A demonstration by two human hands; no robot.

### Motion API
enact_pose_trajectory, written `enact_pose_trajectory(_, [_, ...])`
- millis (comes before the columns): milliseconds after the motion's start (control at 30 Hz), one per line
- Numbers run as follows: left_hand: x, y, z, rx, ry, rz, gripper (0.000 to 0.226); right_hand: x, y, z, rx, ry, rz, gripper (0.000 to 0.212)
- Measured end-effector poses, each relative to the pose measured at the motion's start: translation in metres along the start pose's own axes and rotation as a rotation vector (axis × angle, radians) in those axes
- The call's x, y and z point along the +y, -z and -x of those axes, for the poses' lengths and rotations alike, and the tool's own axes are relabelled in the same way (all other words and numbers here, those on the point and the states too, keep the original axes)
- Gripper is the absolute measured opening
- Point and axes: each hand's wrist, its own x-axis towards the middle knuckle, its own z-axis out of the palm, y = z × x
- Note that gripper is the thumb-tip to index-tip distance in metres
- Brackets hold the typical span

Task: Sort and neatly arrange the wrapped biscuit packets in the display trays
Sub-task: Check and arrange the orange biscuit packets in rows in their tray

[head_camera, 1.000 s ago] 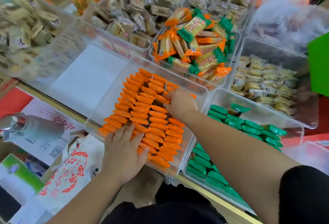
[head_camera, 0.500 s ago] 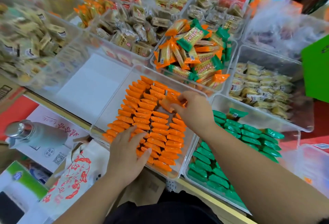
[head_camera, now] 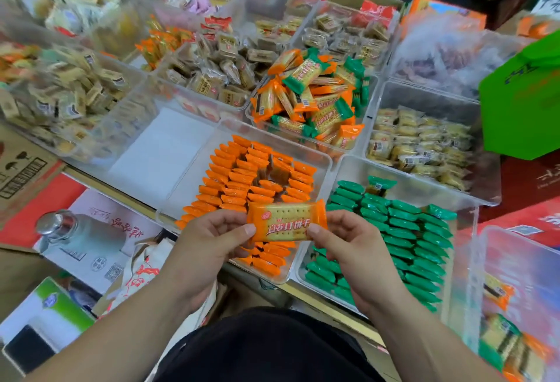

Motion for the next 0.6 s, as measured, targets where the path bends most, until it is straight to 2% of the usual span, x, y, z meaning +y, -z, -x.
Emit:
enact_pose_trajectory(133, [0.008, 0.005, 0.010, -0.052, 0.013, 0.008, 0.030, 0.008, 0.008, 0.006, -0.015, -0.069, -0.039, 0.009])
enact_pose_trajectory(267, [0.023, 0.003, 0.021, -0.099, -0.001, 0.099, 0.016, 0.012, 0.008, 0.007, -0.130, -0.219, -0.335, 0.009])
enact_pose_trajectory(433, [0.040, -0.001, 0.033, -0.165, -0.101, 0.082, 0.010, 0.018, 0.003, 0.006, -0.216, -0.295, -0.540, 0.007])
enact_pose_trajectory(600, [0.037, 0.007, 0.026, -0.090, -0.039, 0.089, 0.019, 0.013, 0.007, 0.007, -0.298, -0.231, -0.644, 0.037])
